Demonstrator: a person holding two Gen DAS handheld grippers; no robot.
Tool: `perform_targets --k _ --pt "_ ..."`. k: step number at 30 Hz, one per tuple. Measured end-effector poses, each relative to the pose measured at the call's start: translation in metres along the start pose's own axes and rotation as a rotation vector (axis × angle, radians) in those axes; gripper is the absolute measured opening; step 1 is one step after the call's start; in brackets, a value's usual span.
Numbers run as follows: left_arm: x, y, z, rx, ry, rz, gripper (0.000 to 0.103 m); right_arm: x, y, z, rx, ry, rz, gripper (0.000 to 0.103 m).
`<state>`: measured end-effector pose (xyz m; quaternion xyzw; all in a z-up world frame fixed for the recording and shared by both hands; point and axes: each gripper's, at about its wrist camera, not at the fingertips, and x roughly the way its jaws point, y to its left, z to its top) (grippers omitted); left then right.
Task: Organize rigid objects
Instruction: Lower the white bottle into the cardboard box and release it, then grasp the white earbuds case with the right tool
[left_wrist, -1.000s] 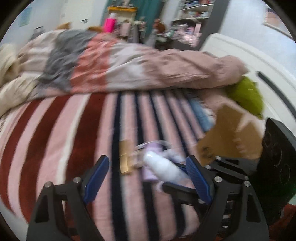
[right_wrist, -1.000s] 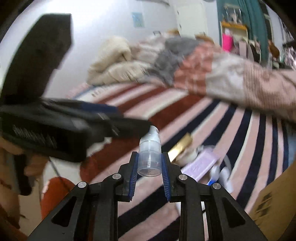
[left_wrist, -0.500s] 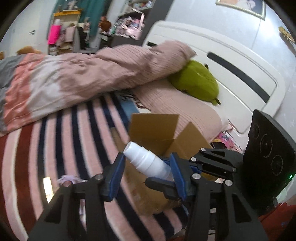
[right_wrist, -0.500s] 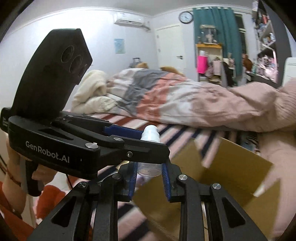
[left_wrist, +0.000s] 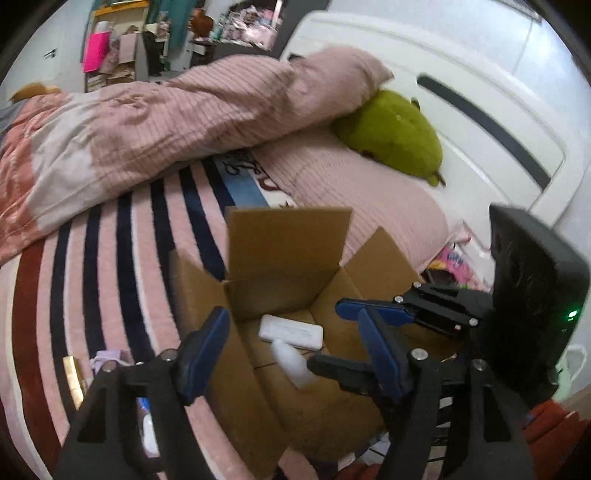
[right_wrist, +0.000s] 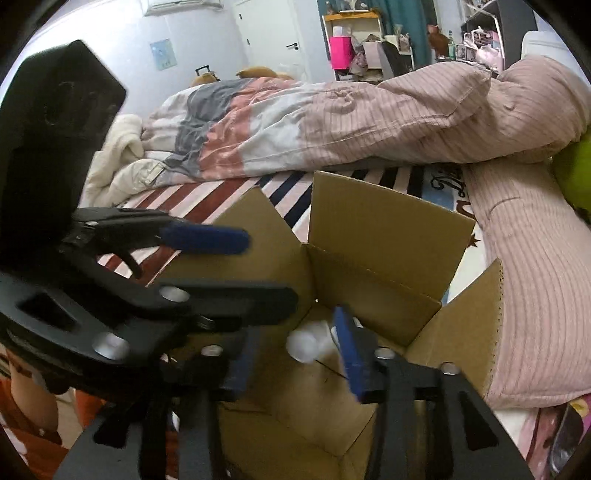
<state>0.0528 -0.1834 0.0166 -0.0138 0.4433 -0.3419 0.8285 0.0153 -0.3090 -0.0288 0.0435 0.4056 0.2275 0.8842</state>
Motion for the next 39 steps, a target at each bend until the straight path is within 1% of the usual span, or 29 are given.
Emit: perform_targets --k 2,3,5,7,10,13,14,16,20,22,25,26,27,29,31,34,36,39 --pt "-0.019 0.012 -0.004 -0.026 -0.038 0.028 0.070 -0.002 0.007 0.002 -0.016 -0.016 0.020 0.056" --pt "-0.031 0.019 -0.007 -0.037 -0.059 0.058 0.070 -0.004 0.014 0.005 -0.032 -0.035 0.032 0.059" --pt "-0.051 0.034 -0.016 -0.054 -0.092 0.123 0.070 -0.008 0.031 0.010 -0.073 -0.071 0.044 0.070" --pt "-0.073 0.053 -0.029 -0.089 -0.124 0.184 0.070 -0.010 0.053 0.015 -0.131 -0.115 0.073 0.075" --pt "-0.099 0.080 -0.051 -0.148 -0.158 0.255 0.071 -0.006 0.087 0.023 -0.200 -0.143 0.162 0.076" --pt "-0.118 0.110 -0.078 -0.199 -0.180 0.328 0.071 0.011 0.128 0.025 -0.273 -0.124 0.271 0.076" --pt "-0.120 0.116 -0.084 -0.209 -0.182 0.338 0.071 0.016 0.137 0.024 -0.292 -0.114 0.292 0.076" --pt "-0.124 0.133 -0.101 -0.241 -0.182 0.358 0.071 0.037 0.161 0.019 -0.325 -0.069 0.330 0.075" --pt "-0.122 0.158 -0.129 -0.293 -0.174 0.388 0.071 0.085 0.186 0.004 -0.312 0.036 0.357 0.075" --pt "-0.119 0.167 -0.139 -0.316 -0.169 0.388 0.071 0.105 0.187 -0.006 -0.279 0.074 0.346 0.075" --pt "-0.114 0.178 -0.153 -0.340 -0.151 0.393 0.071 0.139 0.178 -0.016 -0.220 0.121 0.278 0.075" --pt "-0.112 0.181 -0.156 -0.345 -0.145 0.394 0.071 0.148 0.174 -0.020 -0.216 0.131 0.241 0.075" --pt "-0.110 0.183 -0.159 -0.350 -0.140 0.394 0.071 0.157 0.168 -0.026 -0.217 0.139 0.185 0.075" --pt "-0.108 0.186 -0.163 -0.357 -0.132 0.390 0.071 0.168 0.159 -0.033 -0.210 0.156 0.119 0.075" --pt "-0.106 0.188 -0.164 -0.359 -0.126 0.393 0.071 0.175 0.146 -0.039 -0.188 0.172 0.072 0.075" --pt "-0.104 0.188 -0.162 -0.359 -0.121 0.401 0.071 0.174 0.134 -0.044 -0.178 0.179 0.027 0.075" --pt "-0.103 0.188 -0.161 -0.357 -0.120 0.399 0.071 0.168 0.132 -0.046 -0.179 0.174 0.028 0.075" --pt "-0.102 0.186 -0.160 -0.344 -0.117 0.405 0.071 0.165 0.123 -0.050 -0.137 0.177 0.013 0.075"
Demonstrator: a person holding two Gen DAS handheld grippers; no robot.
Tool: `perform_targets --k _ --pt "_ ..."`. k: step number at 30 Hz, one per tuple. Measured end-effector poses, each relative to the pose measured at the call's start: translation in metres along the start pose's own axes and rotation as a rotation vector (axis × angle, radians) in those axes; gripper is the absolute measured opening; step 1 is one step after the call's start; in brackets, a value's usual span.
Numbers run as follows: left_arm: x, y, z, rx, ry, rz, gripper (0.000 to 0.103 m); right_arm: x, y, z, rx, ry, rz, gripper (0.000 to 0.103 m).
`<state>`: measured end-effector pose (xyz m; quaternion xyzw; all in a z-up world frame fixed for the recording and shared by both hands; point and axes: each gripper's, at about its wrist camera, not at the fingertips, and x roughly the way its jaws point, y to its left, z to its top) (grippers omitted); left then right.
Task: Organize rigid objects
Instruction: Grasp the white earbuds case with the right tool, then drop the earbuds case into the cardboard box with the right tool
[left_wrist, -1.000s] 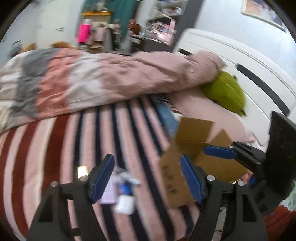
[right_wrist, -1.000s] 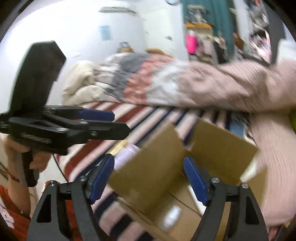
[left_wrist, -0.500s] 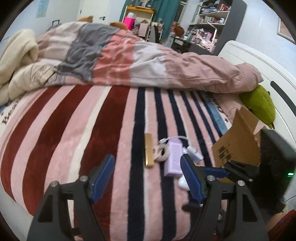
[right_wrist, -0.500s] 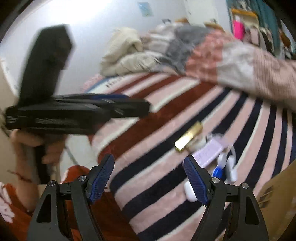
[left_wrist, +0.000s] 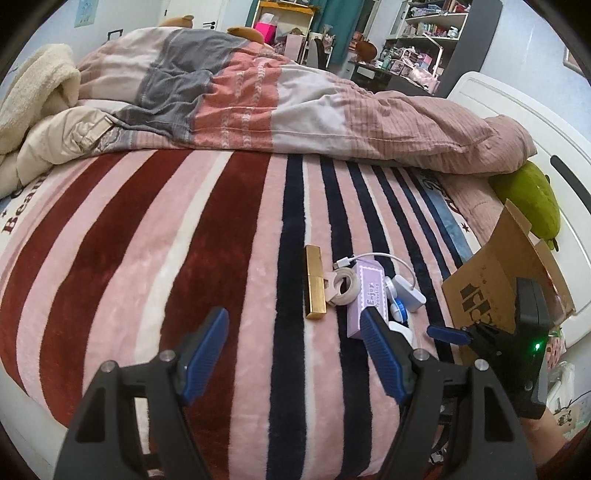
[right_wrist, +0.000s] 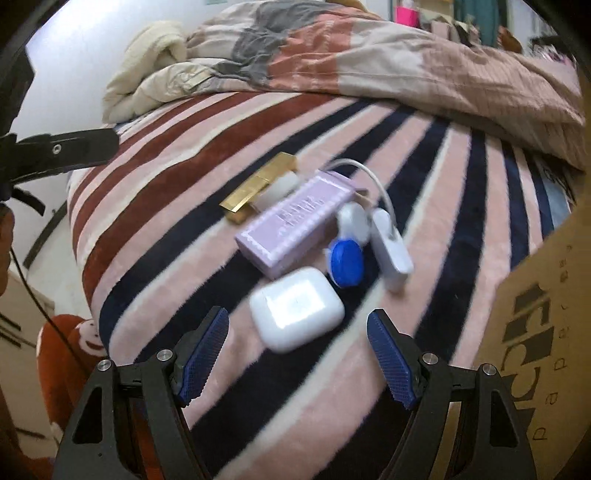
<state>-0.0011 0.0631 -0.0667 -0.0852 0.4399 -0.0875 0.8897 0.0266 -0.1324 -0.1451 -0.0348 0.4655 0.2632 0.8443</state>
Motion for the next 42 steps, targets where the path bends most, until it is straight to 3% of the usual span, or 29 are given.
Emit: perform_targets --k 6,8,9,11,15,24,27,32,37,42 --pt "0.002 -0.002 -0.001 0.007 0.008 0.008 0.071 0.007 0.009 0.001 -0.023 -0.018 0.056 0.075" --pt "0.001 -0.002 -0.001 0.003 0.009 0.012 0.071 0.018 0.014 0.005 -0.054 -0.011 0.018 0.075" --pt "0.000 -0.002 -0.001 0.003 0.011 0.013 0.071 0.023 0.016 0.007 -0.064 -0.007 0.005 0.073" --pt "-0.001 -0.002 -0.002 0.006 0.014 0.016 0.071 0.029 0.019 0.006 -0.092 0.001 -0.015 0.055" --pt "0.000 -0.009 -0.002 0.025 0.034 -0.004 0.071 0.017 0.026 0.003 -0.113 -0.025 -0.015 0.055" --pt "-0.015 -0.058 0.011 0.100 0.061 -0.305 0.070 -0.065 0.056 0.026 -0.221 -0.200 0.129 0.055" --pt "-0.024 -0.081 0.021 0.128 0.055 -0.378 0.058 -0.098 0.059 0.035 -0.262 -0.275 0.149 0.055" --pt "-0.026 -0.135 0.040 0.219 0.069 -0.467 0.032 -0.142 0.046 0.038 -0.289 -0.379 0.100 0.055" --pt "-0.007 -0.197 0.057 0.318 0.117 -0.503 0.032 -0.167 0.001 0.031 -0.229 -0.406 0.005 0.055" --pt "0.032 -0.250 0.069 0.370 0.241 -0.548 0.033 -0.177 -0.055 0.023 -0.098 -0.356 -0.035 0.055"
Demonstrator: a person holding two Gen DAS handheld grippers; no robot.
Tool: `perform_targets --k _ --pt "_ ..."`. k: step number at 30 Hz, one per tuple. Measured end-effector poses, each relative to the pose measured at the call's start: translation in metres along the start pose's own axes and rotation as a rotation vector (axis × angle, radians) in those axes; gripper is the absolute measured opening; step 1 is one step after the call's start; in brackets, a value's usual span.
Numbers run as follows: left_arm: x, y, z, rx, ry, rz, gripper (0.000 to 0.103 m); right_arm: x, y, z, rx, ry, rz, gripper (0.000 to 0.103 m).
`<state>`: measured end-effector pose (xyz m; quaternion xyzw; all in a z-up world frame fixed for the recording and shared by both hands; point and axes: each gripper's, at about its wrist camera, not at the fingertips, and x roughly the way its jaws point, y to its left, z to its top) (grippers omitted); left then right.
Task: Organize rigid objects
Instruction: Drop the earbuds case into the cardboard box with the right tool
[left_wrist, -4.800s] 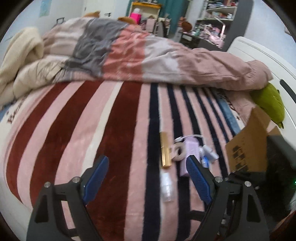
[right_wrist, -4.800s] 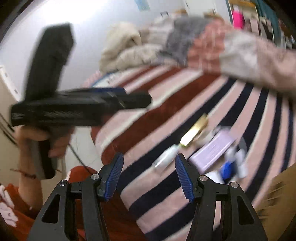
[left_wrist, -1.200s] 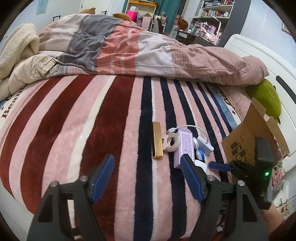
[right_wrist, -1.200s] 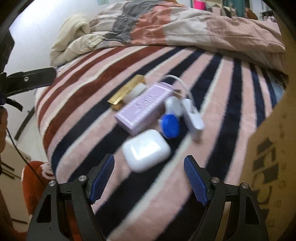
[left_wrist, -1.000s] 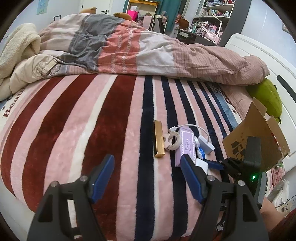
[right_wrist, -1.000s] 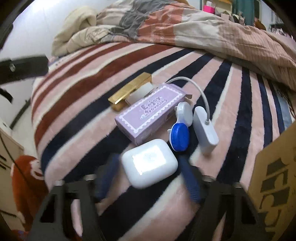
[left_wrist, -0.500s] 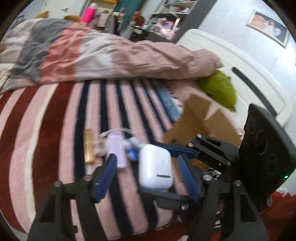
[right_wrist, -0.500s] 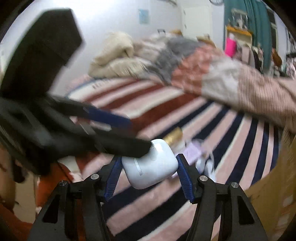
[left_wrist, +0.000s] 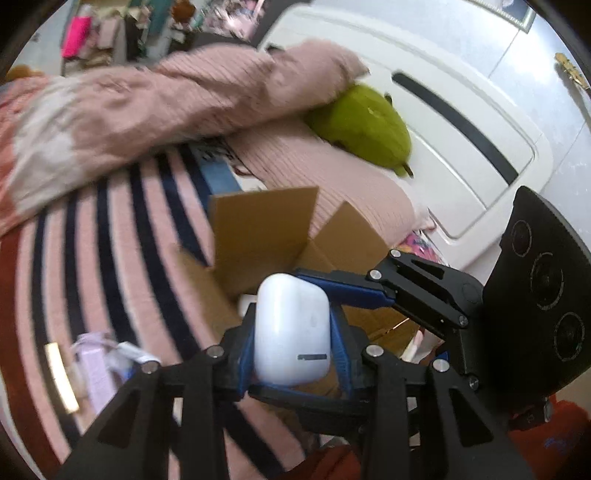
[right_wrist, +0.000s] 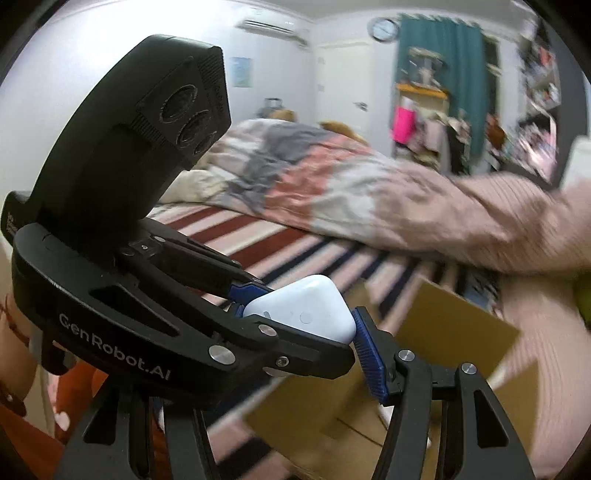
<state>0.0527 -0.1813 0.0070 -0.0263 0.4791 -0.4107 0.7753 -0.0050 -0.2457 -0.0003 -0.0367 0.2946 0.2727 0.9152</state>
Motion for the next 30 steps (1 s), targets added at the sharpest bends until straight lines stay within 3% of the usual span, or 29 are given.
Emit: perform_targets --k 3,6,8,9,12,14,18,20,25,30 --pt "0.026 -0.007 0.014 0.009 0.077 -0.005 0.033 0.002 -0.027 -0.006 0.072 0.069 -0.021 0.055" --pt "0.037 -0.014 0.021 0.028 0.115 0.036 0.035 0.009 -0.046 -0.010 0.136 0.149 -0.020 0.055" --pt "0.038 -0.016 0.024 0.026 0.133 0.049 0.056 0.009 -0.050 -0.015 0.163 0.183 -0.029 0.055" --pt "0.036 -0.016 0.024 0.025 0.127 0.060 0.061 0.011 -0.052 -0.017 0.172 0.196 -0.033 0.055" --pt "0.019 -0.014 0.021 0.031 0.081 0.091 0.065 0.010 -0.052 -0.019 0.186 0.202 -0.041 0.059" --pt "0.002 -0.008 0.019 0.003 0.041 0.087 0.067 0.005 -0.052 -0.019 0.195 0.188 -0.042 0.075" --pt "-0.041 0.006 0.004 -0.025 -0.059 0.143 0.069 -0.002 -0.041 -0.008 0.154 0.134 -0.050 0.085" --pt "-0.065 0.017 -0.009 -0.050 -0.106 0.187 0.069 -0.007 -0.028 0.001 0.123 0.086 -0.047 0.098" --pt "-0.112 0.056 -0.052 -0.129 -0.193 0.348 0.070 0.003 0.024 0.026 0.010 0.037 -0.029 0.099" --pt "-0.145 0.105 -0.105 -0.226 -0.243 0.452 0.070 0.042 0.078 0.039 -0.053 0.074 0.091 0.099"
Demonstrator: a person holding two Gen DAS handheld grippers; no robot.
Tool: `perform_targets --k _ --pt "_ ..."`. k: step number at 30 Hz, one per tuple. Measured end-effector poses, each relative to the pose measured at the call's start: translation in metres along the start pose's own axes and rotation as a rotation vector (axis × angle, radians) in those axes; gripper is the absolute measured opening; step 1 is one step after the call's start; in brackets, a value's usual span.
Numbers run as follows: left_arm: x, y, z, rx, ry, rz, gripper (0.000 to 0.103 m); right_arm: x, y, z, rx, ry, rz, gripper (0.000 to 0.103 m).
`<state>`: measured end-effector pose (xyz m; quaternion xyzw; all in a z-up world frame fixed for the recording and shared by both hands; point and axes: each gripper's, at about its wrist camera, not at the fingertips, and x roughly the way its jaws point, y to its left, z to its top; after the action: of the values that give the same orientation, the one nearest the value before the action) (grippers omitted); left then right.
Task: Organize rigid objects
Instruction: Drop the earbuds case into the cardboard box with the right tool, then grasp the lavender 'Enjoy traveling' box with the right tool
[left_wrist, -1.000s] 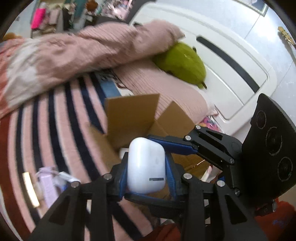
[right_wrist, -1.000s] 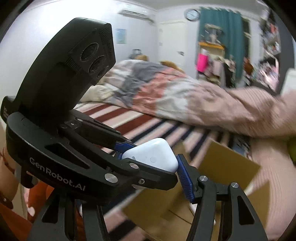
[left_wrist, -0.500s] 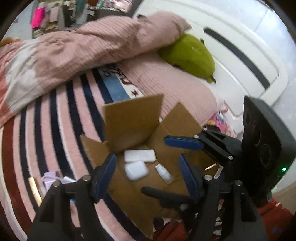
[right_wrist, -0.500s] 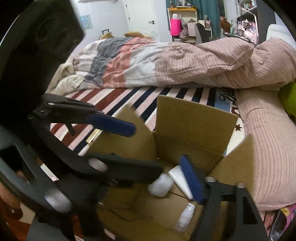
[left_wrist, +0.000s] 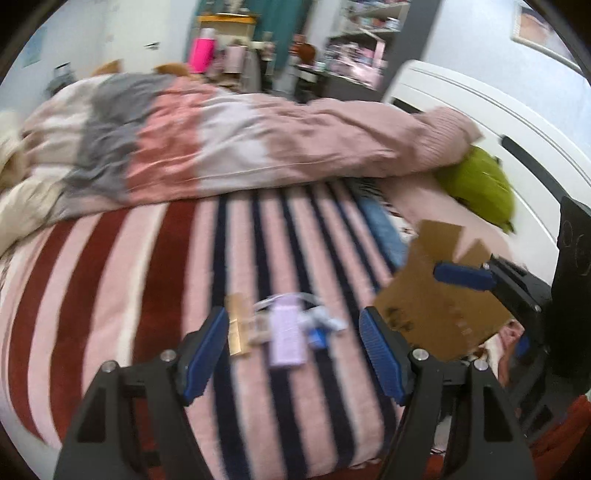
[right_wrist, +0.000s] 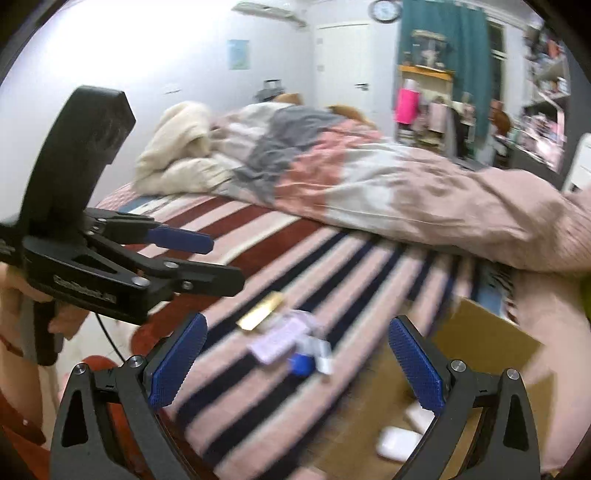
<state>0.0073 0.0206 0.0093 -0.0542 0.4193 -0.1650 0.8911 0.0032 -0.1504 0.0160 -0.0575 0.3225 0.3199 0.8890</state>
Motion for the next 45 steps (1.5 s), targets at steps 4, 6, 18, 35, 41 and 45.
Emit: perform_targets --k 4,6,18,35,41,45 --pt "-0.002 0.040 -0.026 -0.065 -0.014 0.023 0.070 0.050 0.026 -0.005 0.034 0.078 0.029 0.093" --pt "-0.001 0.053 -0.036 -0.086 -0.016 0.031 0.070 0.078 0.031 -0.017 0.080 0.135 0.012 0.082" --pt "0.004 0.084 -0.054 -0.083 -0.011 0.040 0.070 0.175 -0.007 -0.069 0.442 0.239 -0.157 0.060" --pt "0.002 0.081 -0.058 -0.057 -0.016 0.027 0.070 0.149 0.005 -0.089 0.365 0.393 -0.171 0.060" --pt "0.005 0.082 -0.063 -0.045 0.018 0.036 0.070 0.172 0.007 -0.083 0.327 0.361 -0.235 0.033" --pt "0.006 0.071 -0.062 -0.018 0.034 0.023 0.070 0.145 0.014 -0.078 0.305 0.298 -0.206 0.033"
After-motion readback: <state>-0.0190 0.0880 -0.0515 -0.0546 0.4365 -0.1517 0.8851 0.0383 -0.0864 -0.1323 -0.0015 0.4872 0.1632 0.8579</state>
